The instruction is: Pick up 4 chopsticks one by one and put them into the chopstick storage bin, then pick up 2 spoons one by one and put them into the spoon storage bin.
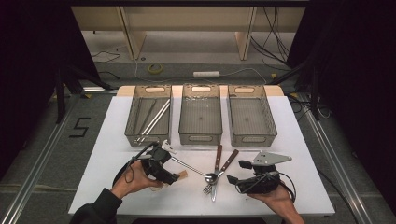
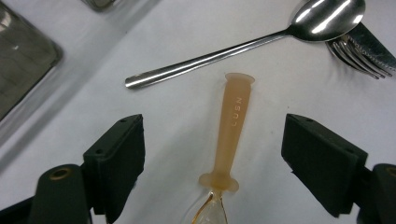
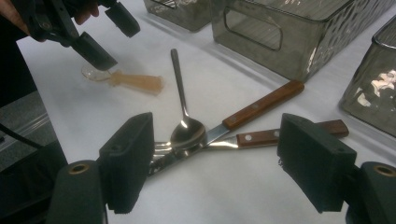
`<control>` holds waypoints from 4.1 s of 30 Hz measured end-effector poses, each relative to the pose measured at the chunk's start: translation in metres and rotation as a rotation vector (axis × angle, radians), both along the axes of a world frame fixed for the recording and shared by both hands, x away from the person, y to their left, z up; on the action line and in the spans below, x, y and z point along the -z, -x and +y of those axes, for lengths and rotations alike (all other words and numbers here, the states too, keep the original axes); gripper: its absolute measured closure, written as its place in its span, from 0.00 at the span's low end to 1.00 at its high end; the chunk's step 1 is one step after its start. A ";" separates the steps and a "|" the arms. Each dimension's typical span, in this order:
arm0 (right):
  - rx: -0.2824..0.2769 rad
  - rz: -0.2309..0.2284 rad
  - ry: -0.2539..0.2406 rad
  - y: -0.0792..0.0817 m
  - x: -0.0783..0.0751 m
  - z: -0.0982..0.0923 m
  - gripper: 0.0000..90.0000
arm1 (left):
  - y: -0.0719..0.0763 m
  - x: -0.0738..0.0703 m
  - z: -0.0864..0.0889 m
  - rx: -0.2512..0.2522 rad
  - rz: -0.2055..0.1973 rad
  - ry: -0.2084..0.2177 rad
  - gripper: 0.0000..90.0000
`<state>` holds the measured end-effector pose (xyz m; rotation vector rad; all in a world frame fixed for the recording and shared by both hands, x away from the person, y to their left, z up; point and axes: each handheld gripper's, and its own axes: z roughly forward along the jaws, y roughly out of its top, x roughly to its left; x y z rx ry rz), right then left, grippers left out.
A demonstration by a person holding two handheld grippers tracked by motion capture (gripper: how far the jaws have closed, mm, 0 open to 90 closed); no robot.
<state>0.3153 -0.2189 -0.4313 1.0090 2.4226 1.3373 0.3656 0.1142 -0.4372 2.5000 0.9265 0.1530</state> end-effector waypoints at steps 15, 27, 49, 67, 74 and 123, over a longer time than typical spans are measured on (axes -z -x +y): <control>-0.003 0.002 0.010 0.000 0.000 0.001 0.32 | 0.004 0.015 -0.012 0.030 0.017 -0.063 0.25; -0.004 0.004 0.013 0.000 0.001 0.001 0.32 | 0.004 0.020 -0.017 0.070 0.023 -0.095 0.39; -0.004 0.003 0.027 0.002 0.001 0.003 0.32 | 0.008 0.027 -0.021 0.145 0.000 -0.130 0.77; -0.007 0.001 0.035 0.003 0.001 0.005 0.33 | 0.008 0.020 -0.013 0.130 -0.036 -0.081 0.85; -0.006 0.001 0.034 0.003 0.002 0.005 0.33 | 0.008 0.010 -0.010 0.112 -0.052 -0.028 0.85; 0.008 0.013 0.004 0.000 0.003 0.002 0.32 | -0.083 -0.053 -0.018 -0.114 -0.232 0.237 0.85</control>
